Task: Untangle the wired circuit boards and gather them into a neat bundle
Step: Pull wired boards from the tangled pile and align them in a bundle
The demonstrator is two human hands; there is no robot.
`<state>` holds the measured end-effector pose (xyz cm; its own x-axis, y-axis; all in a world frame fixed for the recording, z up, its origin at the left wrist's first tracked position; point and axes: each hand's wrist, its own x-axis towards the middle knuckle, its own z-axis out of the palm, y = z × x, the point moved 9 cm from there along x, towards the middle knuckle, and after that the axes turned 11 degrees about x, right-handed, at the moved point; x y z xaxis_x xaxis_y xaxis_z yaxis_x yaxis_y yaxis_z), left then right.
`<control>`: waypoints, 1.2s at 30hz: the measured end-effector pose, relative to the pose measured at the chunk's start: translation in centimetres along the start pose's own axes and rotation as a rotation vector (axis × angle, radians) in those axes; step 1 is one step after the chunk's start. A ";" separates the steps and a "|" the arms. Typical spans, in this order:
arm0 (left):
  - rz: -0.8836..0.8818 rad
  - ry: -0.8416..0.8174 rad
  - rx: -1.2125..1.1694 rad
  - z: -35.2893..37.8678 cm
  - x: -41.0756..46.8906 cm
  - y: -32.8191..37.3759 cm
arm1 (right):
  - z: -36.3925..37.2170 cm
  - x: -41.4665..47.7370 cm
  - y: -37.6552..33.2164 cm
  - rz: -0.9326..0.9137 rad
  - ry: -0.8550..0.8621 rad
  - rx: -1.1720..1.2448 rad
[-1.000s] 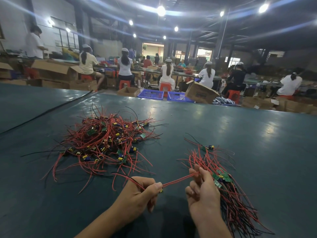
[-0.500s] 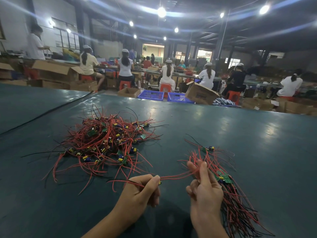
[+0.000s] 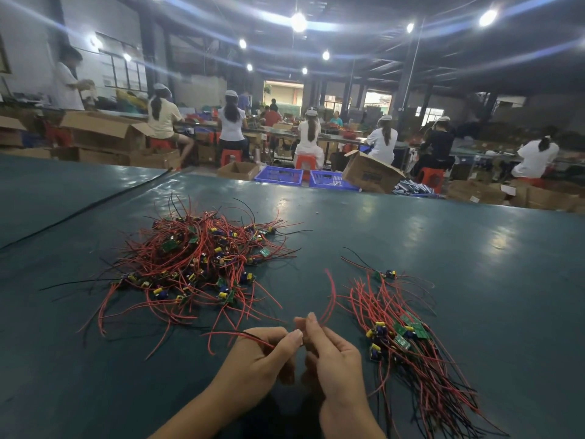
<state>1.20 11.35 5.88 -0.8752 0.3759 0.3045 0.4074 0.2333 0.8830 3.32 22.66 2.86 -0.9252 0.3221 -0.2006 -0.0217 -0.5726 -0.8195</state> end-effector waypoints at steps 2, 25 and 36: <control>0.001 -0.003 0.002 0.1 -0.1 0.2 | -1.3 0.5 -0.8 0.010 0.078 0.029; -0.136 0.240 -0.227 -2.9 0.5 -0.7 | -3.2 1.3 -5.6 -0.130 -0.024 0.431; -0.186 -0.128 -0.476 0.0 0.2 -0.1 | 3.0 -1.0 -0.4 -0.021 -0.398 -0.148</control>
<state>0.98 11.42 5.81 -0.8706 0.4803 0.1069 0.0583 -0.1150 0.9917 3.12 20.25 4.99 -0.9999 -0.0006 0.0162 -0.0143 -0.4453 -0.8953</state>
